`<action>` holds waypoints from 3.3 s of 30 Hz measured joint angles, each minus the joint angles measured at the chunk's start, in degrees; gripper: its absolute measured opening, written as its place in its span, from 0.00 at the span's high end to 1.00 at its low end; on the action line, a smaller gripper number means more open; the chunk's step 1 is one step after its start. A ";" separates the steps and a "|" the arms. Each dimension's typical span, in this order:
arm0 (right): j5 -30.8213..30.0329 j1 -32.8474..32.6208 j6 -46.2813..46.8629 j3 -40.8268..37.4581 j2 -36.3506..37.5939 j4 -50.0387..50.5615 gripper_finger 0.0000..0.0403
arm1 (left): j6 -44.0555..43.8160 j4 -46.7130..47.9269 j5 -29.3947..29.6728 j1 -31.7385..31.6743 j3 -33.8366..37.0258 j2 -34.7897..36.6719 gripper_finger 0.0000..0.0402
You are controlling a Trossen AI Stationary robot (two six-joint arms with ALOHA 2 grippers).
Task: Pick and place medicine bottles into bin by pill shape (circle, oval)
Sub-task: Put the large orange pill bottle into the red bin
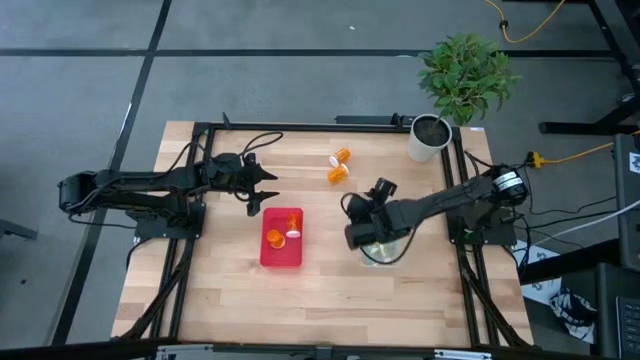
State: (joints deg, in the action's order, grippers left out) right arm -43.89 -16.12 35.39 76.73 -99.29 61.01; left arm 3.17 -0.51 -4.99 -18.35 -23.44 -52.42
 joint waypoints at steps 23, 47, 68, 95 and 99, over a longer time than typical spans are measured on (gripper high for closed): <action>20.34 16.93 -40.31 0.00 -0.01 -13.68 0.49 | 0.12 0.00 0.00 0.02 0.00 0.00 0.43; 40.98 32.15 -55.14 0.00 -0.42 -32.91 0.49 | -2.44 4.31 0.04 -1.02 0.46 9.68 0.43; 40.97 32.15 -54.55 0.00 -0.42 -35.93 0.49 | -5.78 -0.83 5.50 -0.98 17.70 40.06 0.43; 40.92 32.15 -55.14 -0.02 -0.39 -34.56 0.49 | -1.90 -1.48 14.10 3.17 22.97 42.38 0.43; 40.92 32.15 -55.08 -0.02 -0.37 -34.58 0.49 | -4.39 -1.42 12.94 3.17 22.97 42.38 0.43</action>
State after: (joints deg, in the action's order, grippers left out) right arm -2.96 16.03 -19.69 76.71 -99.66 26.44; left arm -1.22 -1.93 7.95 -15.18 -0.47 -10.04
